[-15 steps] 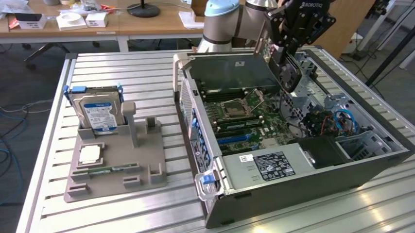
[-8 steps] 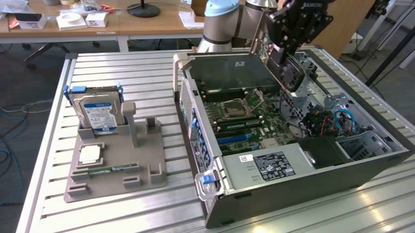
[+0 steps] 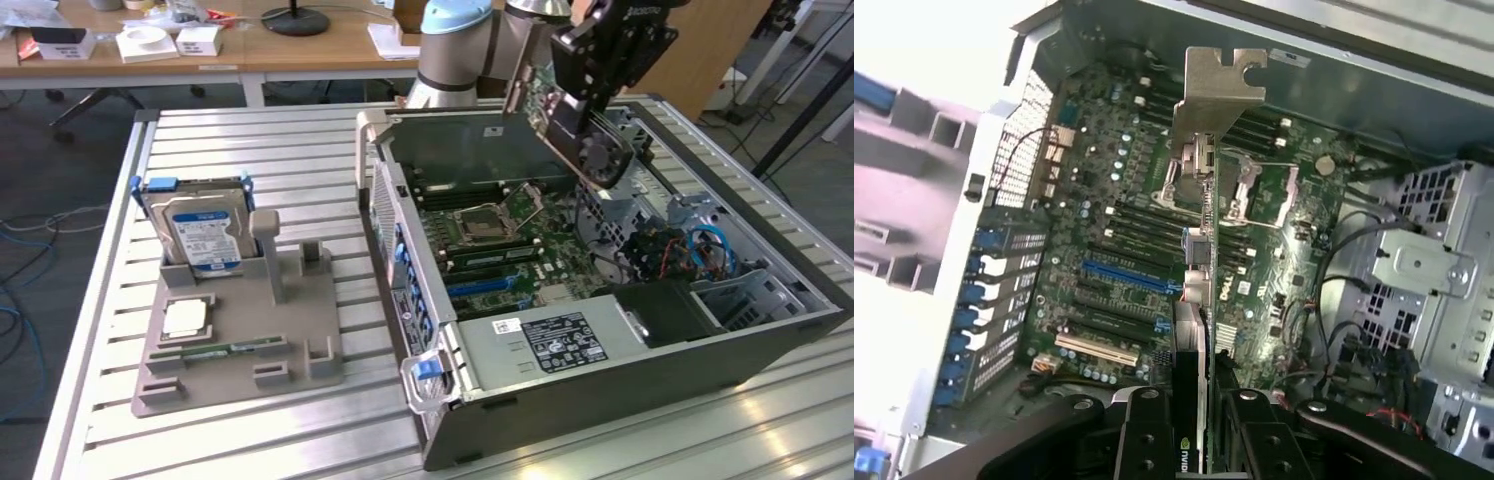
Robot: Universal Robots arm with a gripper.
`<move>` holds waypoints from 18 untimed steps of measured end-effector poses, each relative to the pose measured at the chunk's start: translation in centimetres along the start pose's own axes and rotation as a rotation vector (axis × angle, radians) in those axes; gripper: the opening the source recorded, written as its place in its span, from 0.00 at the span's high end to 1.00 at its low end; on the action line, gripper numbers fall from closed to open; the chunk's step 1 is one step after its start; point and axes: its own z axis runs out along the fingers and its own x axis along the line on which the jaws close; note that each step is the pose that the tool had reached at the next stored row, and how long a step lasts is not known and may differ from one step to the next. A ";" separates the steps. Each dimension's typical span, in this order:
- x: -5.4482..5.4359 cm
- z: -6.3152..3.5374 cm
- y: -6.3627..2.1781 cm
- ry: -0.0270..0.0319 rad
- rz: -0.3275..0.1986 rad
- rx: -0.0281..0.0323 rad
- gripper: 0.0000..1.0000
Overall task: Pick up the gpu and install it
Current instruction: 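Insert the gpu into the slot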
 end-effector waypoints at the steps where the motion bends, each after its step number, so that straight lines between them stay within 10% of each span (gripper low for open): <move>1: 0.0 0.01 0.00 0.0007 -0.018 0.0000 0.74; 18: 0.0 0.33 -0.01 0.0139 -0.327 -0.0002 0.74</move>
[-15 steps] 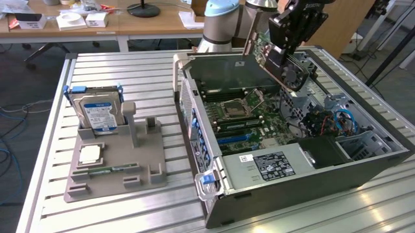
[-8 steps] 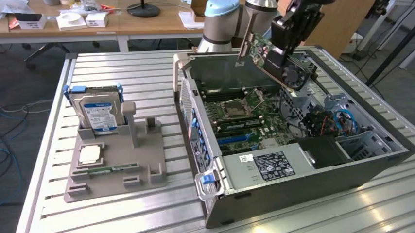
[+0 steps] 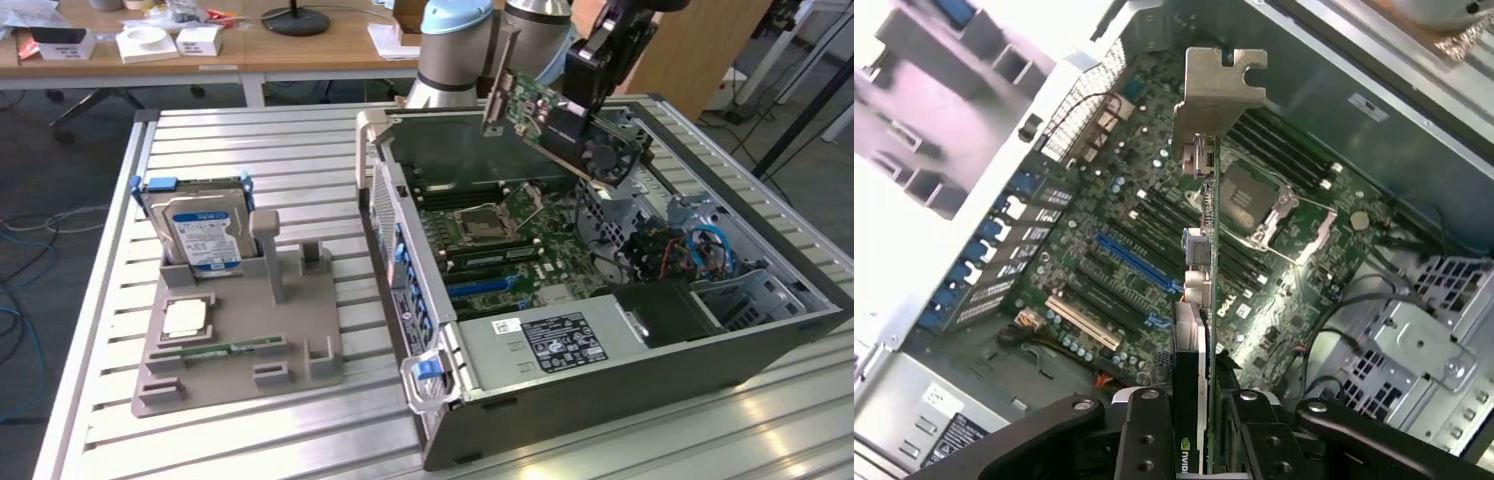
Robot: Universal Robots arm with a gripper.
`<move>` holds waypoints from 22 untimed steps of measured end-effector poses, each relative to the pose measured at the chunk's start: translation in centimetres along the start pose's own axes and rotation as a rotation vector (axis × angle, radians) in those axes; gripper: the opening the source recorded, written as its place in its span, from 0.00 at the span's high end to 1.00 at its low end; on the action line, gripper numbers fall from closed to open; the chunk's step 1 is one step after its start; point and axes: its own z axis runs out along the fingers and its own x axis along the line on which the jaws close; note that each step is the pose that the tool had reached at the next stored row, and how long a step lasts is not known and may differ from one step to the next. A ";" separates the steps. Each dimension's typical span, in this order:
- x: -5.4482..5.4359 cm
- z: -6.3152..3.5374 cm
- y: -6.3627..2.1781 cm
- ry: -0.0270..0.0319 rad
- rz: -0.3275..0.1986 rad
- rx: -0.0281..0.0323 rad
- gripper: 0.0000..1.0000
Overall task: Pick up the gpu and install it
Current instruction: 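Insert the gpu into the slot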
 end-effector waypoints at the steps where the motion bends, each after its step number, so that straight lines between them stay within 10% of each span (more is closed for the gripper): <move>1: 0.0 0.02 0.00 0.0008 -0.018 -0.0001 0.74; 22: 0.0 0.63 -0.03 0.0167 -0.400 -0.0007 0.74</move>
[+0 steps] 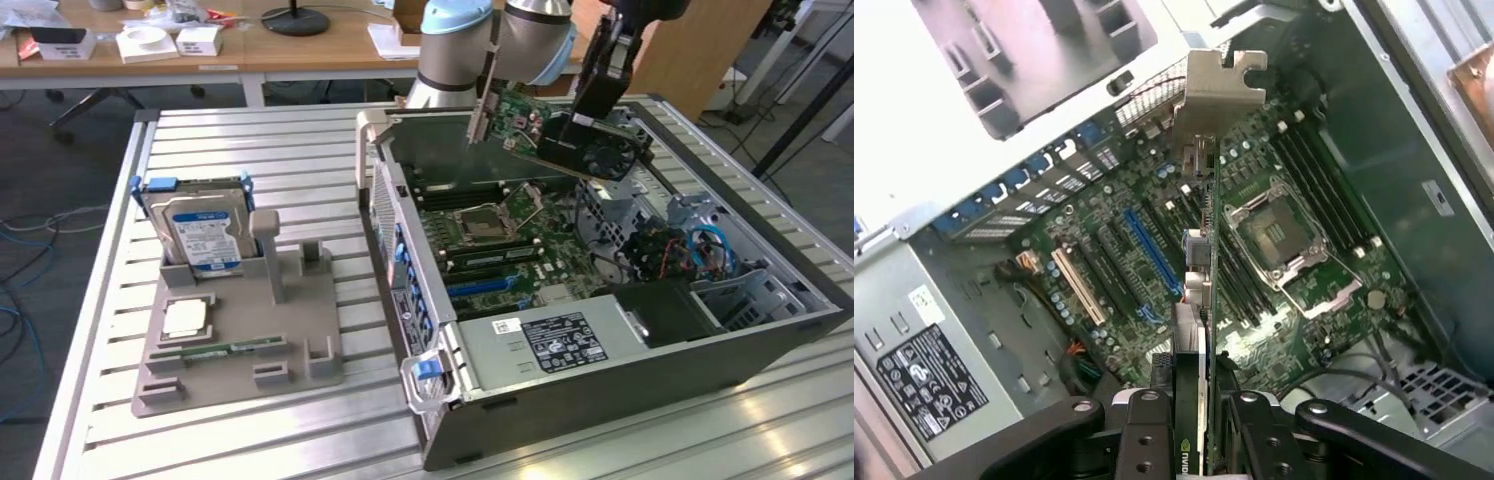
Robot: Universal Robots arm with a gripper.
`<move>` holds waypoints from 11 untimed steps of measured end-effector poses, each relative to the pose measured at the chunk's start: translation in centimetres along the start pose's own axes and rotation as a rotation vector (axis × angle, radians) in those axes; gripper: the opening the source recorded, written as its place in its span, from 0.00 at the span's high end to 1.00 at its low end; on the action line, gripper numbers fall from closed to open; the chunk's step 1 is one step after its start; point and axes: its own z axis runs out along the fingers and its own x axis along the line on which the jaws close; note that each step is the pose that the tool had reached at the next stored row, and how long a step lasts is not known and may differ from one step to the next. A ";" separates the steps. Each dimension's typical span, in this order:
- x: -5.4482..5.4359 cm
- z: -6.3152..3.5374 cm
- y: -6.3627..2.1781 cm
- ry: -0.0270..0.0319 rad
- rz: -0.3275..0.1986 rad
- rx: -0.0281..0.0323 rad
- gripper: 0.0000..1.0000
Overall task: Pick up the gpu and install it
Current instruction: 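Insert the gpu into the slot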
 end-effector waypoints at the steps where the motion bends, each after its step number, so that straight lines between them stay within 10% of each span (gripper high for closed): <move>1: 0.0 0.05 0.00 0.0009 -0.020 0.0000 0.74; 11: 0.0 0.47 -0.02 0.0084 -0.200 -0.0003 0.74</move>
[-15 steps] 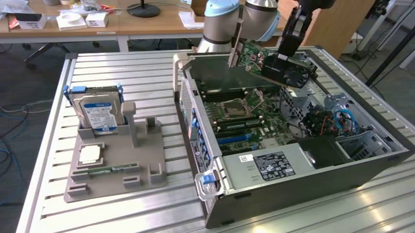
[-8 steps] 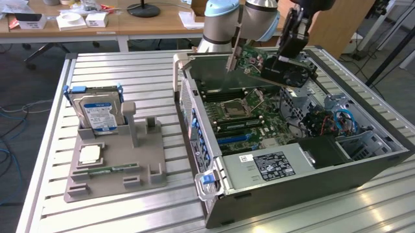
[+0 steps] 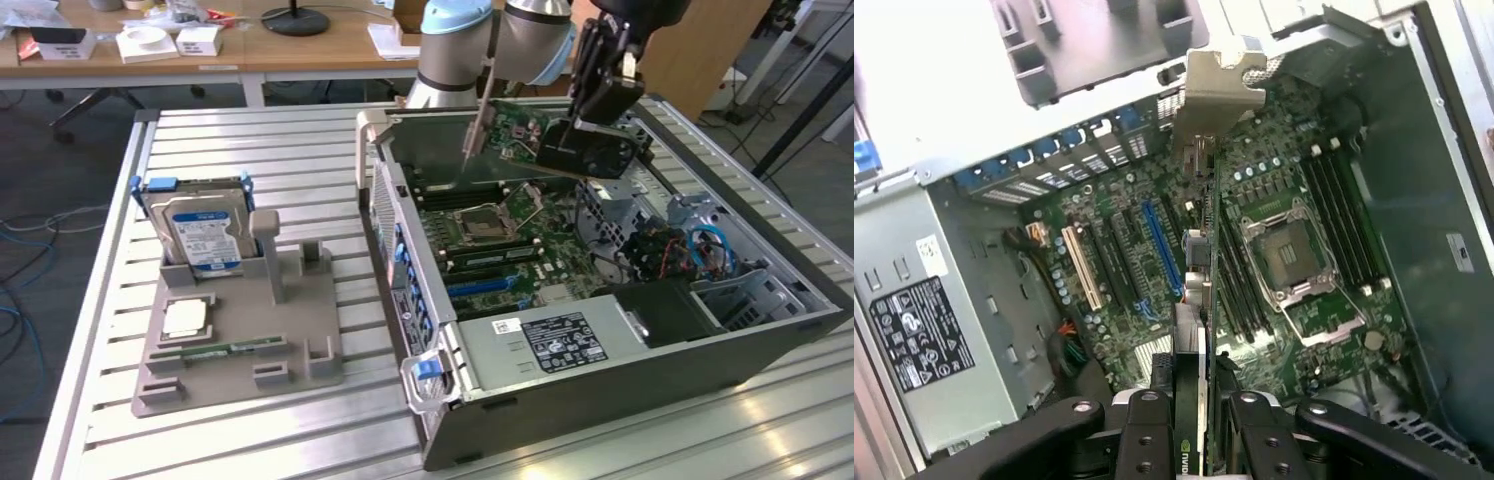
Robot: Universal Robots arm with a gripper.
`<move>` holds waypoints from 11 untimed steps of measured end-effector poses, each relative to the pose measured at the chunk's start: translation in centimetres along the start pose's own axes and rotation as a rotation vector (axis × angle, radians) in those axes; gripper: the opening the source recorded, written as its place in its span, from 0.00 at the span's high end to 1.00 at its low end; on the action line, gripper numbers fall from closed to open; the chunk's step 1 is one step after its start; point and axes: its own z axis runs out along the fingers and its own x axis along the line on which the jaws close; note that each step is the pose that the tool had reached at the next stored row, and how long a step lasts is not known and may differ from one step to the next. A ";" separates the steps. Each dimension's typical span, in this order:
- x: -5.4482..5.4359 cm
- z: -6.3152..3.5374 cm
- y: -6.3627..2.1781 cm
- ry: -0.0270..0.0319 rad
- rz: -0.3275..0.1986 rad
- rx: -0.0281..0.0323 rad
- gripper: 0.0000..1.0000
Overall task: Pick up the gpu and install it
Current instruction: 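Insert the gpu into the slot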
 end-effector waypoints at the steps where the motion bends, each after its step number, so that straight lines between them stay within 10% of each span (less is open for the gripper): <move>1: 0.0 0.04 0.00 0.0007 -0.018 0.0000 0.74; 11: 0.0 0.49 -0.03 0.0084 -0.200 -0.0004 0.74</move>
